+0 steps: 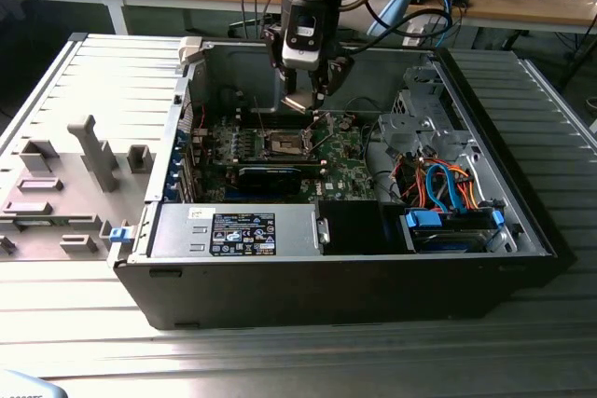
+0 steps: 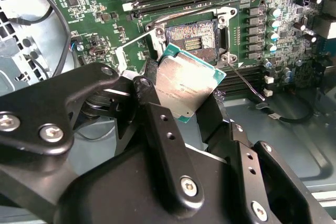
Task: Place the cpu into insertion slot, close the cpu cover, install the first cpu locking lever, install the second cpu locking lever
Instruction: 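Place the cpu into insertion slot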
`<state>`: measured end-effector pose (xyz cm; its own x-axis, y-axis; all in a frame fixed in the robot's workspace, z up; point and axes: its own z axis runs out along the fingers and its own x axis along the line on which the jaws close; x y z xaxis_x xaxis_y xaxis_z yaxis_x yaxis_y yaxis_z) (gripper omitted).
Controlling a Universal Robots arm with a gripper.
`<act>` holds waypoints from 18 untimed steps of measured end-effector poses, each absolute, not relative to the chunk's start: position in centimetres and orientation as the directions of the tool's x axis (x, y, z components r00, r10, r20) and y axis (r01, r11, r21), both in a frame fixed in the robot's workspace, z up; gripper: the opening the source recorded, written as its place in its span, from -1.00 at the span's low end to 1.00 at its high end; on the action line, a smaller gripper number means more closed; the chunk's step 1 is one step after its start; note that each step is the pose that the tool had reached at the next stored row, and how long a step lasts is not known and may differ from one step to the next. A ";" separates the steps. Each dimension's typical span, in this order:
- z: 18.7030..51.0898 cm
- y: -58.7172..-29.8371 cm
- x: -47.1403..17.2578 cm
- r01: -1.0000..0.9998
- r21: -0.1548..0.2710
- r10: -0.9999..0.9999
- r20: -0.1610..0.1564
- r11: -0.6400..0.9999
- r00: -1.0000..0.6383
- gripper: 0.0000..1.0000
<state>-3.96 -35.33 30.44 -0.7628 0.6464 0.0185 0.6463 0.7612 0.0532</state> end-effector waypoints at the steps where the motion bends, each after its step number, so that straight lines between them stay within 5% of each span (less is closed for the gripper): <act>1: 30.4 -35.3 -4.0 0.647 0.053 0.647 0.018 0.760 -0.762 0.08; 18: 30.3 -35.3 -4.0 0.671 0.051 0.671 0.016 0.740 -0.741 0.08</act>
